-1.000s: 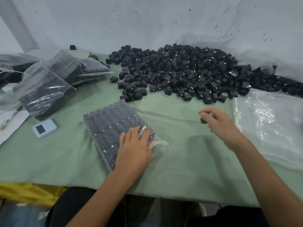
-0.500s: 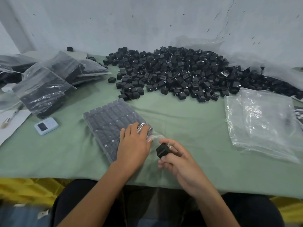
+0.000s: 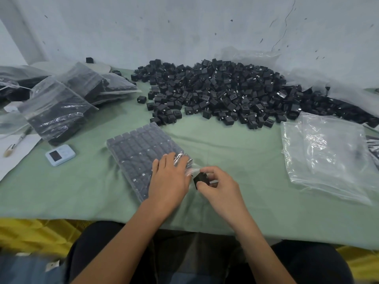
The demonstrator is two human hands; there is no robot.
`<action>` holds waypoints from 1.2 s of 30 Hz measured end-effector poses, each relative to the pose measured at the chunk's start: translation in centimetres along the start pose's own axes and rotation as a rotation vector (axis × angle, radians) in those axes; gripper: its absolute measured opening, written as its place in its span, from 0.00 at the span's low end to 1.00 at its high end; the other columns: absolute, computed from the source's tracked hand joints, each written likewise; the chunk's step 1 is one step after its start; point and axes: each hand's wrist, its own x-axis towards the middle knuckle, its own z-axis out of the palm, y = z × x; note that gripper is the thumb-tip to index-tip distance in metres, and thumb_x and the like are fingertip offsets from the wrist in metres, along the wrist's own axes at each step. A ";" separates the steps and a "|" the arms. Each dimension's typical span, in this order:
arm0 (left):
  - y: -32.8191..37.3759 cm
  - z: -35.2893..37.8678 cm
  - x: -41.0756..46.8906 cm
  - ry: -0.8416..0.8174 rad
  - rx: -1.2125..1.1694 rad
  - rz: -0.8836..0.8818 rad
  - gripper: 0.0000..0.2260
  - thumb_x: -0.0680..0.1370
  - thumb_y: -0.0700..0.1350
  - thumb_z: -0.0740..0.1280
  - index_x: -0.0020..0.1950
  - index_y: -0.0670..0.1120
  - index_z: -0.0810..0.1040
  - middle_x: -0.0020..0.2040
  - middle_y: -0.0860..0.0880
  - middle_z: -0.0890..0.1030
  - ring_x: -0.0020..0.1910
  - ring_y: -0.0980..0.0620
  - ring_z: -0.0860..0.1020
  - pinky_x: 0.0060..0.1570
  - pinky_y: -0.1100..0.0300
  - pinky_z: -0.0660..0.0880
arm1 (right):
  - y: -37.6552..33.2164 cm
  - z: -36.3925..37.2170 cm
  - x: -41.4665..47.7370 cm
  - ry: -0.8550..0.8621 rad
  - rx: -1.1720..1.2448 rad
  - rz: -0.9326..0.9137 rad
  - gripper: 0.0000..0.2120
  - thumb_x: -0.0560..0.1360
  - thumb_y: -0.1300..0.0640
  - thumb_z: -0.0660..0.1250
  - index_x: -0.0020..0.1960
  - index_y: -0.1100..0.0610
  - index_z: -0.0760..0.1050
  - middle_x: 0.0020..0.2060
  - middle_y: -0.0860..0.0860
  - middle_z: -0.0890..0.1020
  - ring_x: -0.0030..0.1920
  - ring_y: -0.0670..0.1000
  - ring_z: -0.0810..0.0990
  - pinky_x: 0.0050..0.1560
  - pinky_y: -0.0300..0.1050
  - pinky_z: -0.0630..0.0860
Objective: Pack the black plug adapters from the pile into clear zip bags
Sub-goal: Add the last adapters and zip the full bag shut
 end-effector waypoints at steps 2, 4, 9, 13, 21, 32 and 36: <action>0.0 0.1 0.0 0.002 0.008 -0.003 0.18 0.82 0.53 0.60 0.72 0.53 0.69 0.69 0.45 0.69 0.68 0.44 0.67 0.71 0.47 0.58 | 0.2 0.5 0.3 0.022 -0.089 -0.006 0.22 0.69 0.55 0.73 0.62 0.45 0.74 0.47 0.44 0.80 0.46 0.47 0.81 0.51 0.47 0.77; 0.0 0.1 0.0 0.004 0.008 -0.003 0.19 0.81 0.53 0.60 0.72 0.53 0.69 0.69 0.45 0.69 0.69 0.44 0.67 0.72 0.47 0.57 | 0.5 0.8 0.7 0.009 -0.157 -0.020 0.28 0.70 0.56 0.72 0.69 0.50 0.70 0.51 0.47 0.80 0.52 0.50 0.81 0.57 0.48 0.76; -0.1 0.3 0.0 0.011 0.021 0.000 0.19 0.82 0.55 0.60 0.72 0.53 0.69 0.69 0.44 0.69 0.69 0.43 0.67 0.72 0.47 0.57 | 0.9 1.0 1.6 0.005 -0.373 -0.094 0.24 0.72 0.53 0.71 0.68 0.49 0.73 0.53 0.49 0.77 0.54 0.52 0.79 0.50 0.40 0.68; -0.1 0.4 0.0 0.005 0.036 0.001 0.19 0.82 0.56 0.58 0.72 0.53 0.69 0.70 0.44 0.68 0.69 0.43 0.67 0.71 0.47 0.58 | 1.5 1.2 2.3 0.021 -0.379 -0.138 0.18 0.72 0.52 0.73 0.61 0.48 0.75 0.51 0.46 0.70 0.52 0.51 0.76 0.46 0.38 0.63; -0.2 0.1 0.0 -0.007 0.040 0.007 0.18 0.81 0.53 0.59 0.71 0.52 0.70 0.68 0.45 0.70 0.67 0.43 0.69 0.70 0.48 0.59 | 1.4 -0.8 3.8 -0.262 -0.049 -0.045 0.15 0.70 0.57 0.77 0.46 0.54 0.71 0.39 0.46 0.80 0.36 0.44 0.75 0.39 0.39 0.70; -0.3 0.1 0.1 0.000 0.027 0.011 0.17 0.84 0.55 0.56 0.71 0.53 0.69 0.68 0.46 0.70 0.67 0.45 0.69 0.70 0.48 0.60 | 0.8 -1.9 5.0 -0.478 0.296 0.091 0.08 0.80 0.54 0.68 0.51 0.55 0.69 0.37 0.56 0.77 0.33 0.48 0.74 0.34 0.41 0.73; -0.4 0.1 0.1 0.005 0.030 0.014 0.17 0.84 0.56 0.54 0.71 0.53 0.70 0.67 0.46 0.70 0.67 0.46 0.69 0.69 0.49 0.60 | 1.0 -1.5 5.1 -0.471 0.201 0.034 0.10 0.80 0.49 0.66 0.52 0.54 0.68 0.31 0.52 0.76 0.30 0.49 0.74 0.29 0.41 0.73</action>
